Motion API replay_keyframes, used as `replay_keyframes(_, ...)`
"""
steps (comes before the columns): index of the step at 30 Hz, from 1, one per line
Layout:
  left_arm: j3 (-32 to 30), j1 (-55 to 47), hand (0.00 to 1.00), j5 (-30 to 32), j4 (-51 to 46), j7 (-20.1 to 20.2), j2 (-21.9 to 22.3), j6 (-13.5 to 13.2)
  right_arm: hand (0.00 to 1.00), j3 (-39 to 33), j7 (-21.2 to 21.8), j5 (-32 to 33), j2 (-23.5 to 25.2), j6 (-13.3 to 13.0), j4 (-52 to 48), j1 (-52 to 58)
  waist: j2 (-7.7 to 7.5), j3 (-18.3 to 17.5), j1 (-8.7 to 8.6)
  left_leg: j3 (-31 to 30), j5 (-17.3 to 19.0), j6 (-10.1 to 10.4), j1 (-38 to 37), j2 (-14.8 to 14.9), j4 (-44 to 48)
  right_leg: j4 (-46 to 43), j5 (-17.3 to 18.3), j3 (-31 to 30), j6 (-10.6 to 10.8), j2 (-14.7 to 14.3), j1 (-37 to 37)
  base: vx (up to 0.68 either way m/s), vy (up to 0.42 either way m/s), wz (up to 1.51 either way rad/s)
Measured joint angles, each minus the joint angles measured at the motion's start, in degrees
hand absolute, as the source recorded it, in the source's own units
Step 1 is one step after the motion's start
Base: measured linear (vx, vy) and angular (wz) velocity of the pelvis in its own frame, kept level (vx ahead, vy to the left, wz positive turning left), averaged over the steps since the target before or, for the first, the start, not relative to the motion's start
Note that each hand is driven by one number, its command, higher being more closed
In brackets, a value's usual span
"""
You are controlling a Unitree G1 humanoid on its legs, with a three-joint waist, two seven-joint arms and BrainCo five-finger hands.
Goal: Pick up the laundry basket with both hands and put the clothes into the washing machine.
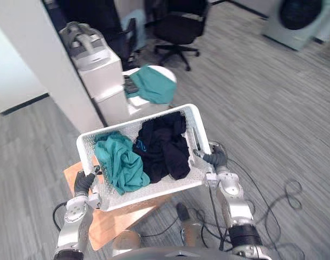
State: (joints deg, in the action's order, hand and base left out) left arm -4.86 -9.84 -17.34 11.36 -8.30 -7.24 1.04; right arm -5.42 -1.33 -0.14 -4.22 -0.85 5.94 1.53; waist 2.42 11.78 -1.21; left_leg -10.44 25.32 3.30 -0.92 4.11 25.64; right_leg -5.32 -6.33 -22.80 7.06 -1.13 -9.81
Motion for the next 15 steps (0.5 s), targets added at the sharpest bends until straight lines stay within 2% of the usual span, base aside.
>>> replay_keyframes(2, 0.5, -1.3, 1.00, 0.0, -2.0, 0.0, 0.7, 0.0, 1.00, -1.1, 0.0, 0.0, 1.3, 0.4, -5.1, 4.0, -1.63, -0.9, -0.28, 3.7, -0.4, 0.0, 1.0, -1.1, 0.6, 0.6, -1.1, -3.5, -2.2, 0.1, -2.3, -0.15, 0.099, -1.00)
replay_keyframes(3, 1.0, -1.2, 1.00, 0.0, -3.4, 0.0, 1.3, 0.1, 1.00, -2.2, -0.1, 0.0, 1.8, 0.6, -8.5, 6.2, -2.36, -1.3, -0.26, 6.3, -0.7, -0.3, 2.0, -1.6, 1.0, 0.9, -0.8, -5.8, -5.5, 0.0, -4.1, -0.12, 0.093, -1.20)
replay_keyframes(4, 1.1, -1.2, 1.00, 0.0, -4.8, 0.0, 2.1, 0.1, 1.00, -2.7, -0.3, 0.0, 2.2, 0.7, -10.7, 6.7, -2.89, -1.3, -0.46, 9.2, -1.0, -0.8, 1.8, -2.4, 0.9, 0.9, 1.2, -6.8, -11.7, -0.3, -5.6, -0.14, 0.124, -1.36)
replay_keyframes(5, 1.0, -1.2, 1.00, 0.0, -5.1, 0.0, 2.6, 0.1, 1.00, -2.8, -0.3, 0.0, 2.0, 0.9, -11.5, 6.7, -2.87, -1.3, -0.49, 10.3, -1.3, -1.5, 1.5, -2.8, 0.3, 1.4, 3.5, -6.2, -15.9, -0.3, -6.1, -0.12, 0.140, -1.76)
replay_keyframes(6, 0.4, -0.9, 1.00, 0.0, -5.5, 0.0, 3.7, 0.1, 1.00, -2.9, -0.3, 0.0, 2.0, 0.9, -12.2, 6.6, -2.42, -1.1, 0.06, 14.3, -3.2, -3.9, -0.6, -2.2, -2.4, 2.0, 9.5, -3.1, -20.4, 0.0, -6.5, -0.15, 0.105, -2.12)
replay_keyframes(7, -0.1, -0.8, 1.00, 0.0, -6.1, 0.0, 3.8, 0.1, 1.00, -2.9, -0.5, 0.0, 2.8, 0.6, -11.9, 6.3, -2.40, -1.1, 1.13, 20.8, -4.5, -3.4, -3.2, -0.4, -4.8, -5.2, 7.3, 9.9, -13.2, 0.4, -10.0, -0.14, 0.070, -2.16)
replay_keyframes(8, -0.5, -1.1, 1.00, 0.0, -6.4, 0.0, 3.8, 0.1, 1.00, -2.7, -0.5, -0.1, 3.4, 0.6, -11.9, 6.2, -2.36, -1.1, 1.39, 23.4, -4.8, -3.2, -4.4, 0.2, -5.5, -9.9, 7.0, 17.4, -13.4, 1.1, -10.7, -0.11, -0.029, -2.05)
replay_keyframes(9, -1.7, -1.2, 1.00, 0.0, -6.5, 0.0, 4.1, 0.1, 1.00, -2.3, -0.5, -0.2, 4.1, 0.5, -11.3, 6.2, -2.36, -1.2, 2.04, 27.9, -5.4, -3.0, -7.1, 0.6, -7.3, -19.3, 8.4, 29.7, -14.8, 4.7, -10.2, -0.05, -0.052, -1.46)
replay_keyframes(10, -1.9, -1.4, 1.00, -0.1, -6.5, 0.0, 4.4, 0.1, 1.00, -2.1, -0.5, -0.2, 4.0, 0.4, -10.8, 6.0, -2.40, -1.3, 2.27, 29.9, -5.6, -2.9, -8.4, 0.7, -8.1, -23.2, 9.9, 34.4, -15.0, 6.7, -9.2, -0.05, -0.071, -1.68)
replay_keyframes(11, -2.7, -2.6, 1.00, -0.6, -6.5, 0.0, 5.0, 0.0, 1.00, -1.3, -0.4, -0.2, 3.6, -0.1, -8.3, 5.0, -2.26, -2.7, 2.22, 33.6, -5.6, -2.8, -9.5, 1.4, -8.2, -30.0, 14.7, 39.4, -14.0, 10.5, -6.9, -0.02, -0.103, -1.51)
replay_keyframes(12, -3.5, -3.4, 1.00, -1.3, -6.2, -0.2, 5.5, 0.0, 1.00, -0.5, -0.4, -0.2, 3.6, -0.7, -5.5, 3.9, -2.39, -3.9, 2.28, 36.1, -5.5, -2.5, -9.5, 2.1, -7.5, -33.2, 17.8, 39.3, -12.1, 13.8, -4.7, -0.01, -0.125, -1.41)
replay_keyframes(13, -4.1, -3.6, 1.00, -1.7, -6.0, -0.3, 5.5, 0.0, 1.00, -0.2, -0.4, -0.2, 3.6, -0.9, -4.2, 3.2, -2.92, -4.4, 2.25, 36.7, -5.1, -1.8, -9.2, 2.2, -6.7, -31.6, 18.1, 39.0, -9.9, 14.7, -3.5, -0.03, -0.160, -1.27)
replay_keyframes(14, -4.8, -3.3, 1.00, -2.3, -4.7, -0.5, 5.1, 0.0, 1.00, 0.2, -0.4, -0.2, 2.8, -1.0, -1.8, 1.1, -2.42, -4.7, 2.12, 34.9, -4.0, -0.8, -7.8, 2.8, -6.3, -25.4, 17.0, 38.1, -5.8, 11.3, -2.3, -0.07, -0.133, -1.21)
replay_keyframes(15, -4.2, -3.5, 1.00, -2.8, -2.4, -0.6, 5.8, 0.2, 1.00, 0.3, -0.3, -0.1, 1.3, -0.7, 1.2, -0.1, -0.47, -5.5, 2.16, 31.1, -4.4, -1.2, -6.6, 2.6, -9.3, -17.6, 12.6, 37.2, -5.5, 6.9, -1.5, -0.07, -0.099, -1.45)
